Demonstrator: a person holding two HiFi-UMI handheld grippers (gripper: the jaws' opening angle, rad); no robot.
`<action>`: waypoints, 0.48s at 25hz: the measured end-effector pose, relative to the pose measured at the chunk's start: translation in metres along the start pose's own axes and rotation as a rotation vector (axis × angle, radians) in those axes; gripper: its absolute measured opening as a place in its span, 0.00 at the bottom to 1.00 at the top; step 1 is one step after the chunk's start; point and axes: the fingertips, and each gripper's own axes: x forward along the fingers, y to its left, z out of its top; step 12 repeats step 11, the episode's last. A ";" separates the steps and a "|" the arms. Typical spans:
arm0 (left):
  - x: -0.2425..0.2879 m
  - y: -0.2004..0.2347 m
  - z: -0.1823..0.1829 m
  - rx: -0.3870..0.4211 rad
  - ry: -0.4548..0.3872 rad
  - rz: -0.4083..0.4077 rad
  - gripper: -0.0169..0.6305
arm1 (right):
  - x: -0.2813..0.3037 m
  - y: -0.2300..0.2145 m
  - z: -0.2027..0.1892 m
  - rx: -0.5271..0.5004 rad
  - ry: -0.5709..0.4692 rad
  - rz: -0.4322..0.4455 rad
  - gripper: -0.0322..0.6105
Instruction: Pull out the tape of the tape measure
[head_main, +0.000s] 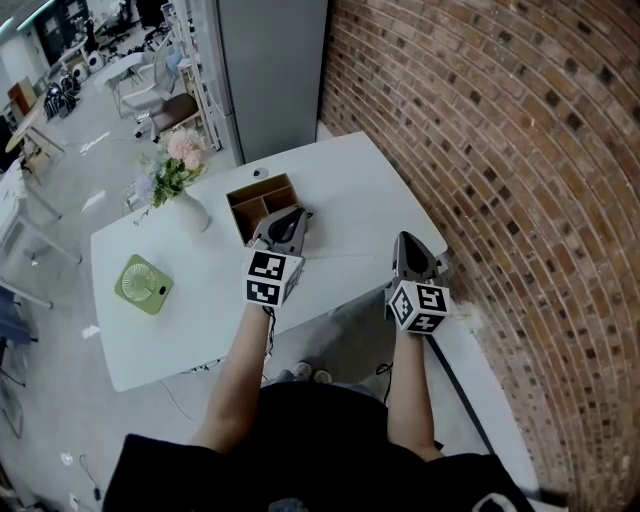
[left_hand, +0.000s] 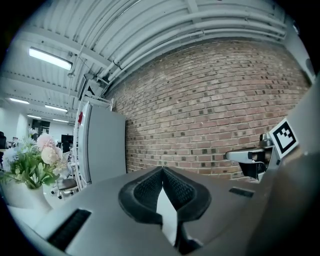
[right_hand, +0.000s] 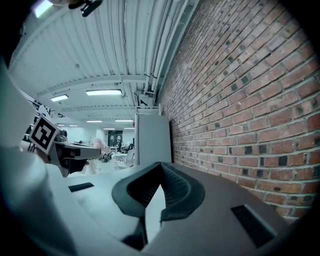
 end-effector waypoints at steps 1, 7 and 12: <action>-0.001 0.001 0.000 -0.002 0.000 0.001 0.06 | 0.000 0.001 0.000 0.001 0.001 0.005 0.05; -0.002 -0.002 -0.001 -0.001 0.008 -0.004 0.06 | 0.000 0.002 -0.002 0.002 0.010 0.017 0.05; -0.002 -0.005 -0.005 0.001 0.019 -0.011 0.06 | -0.001 0.001 -0.003 0.005 0.013 0.013 0.05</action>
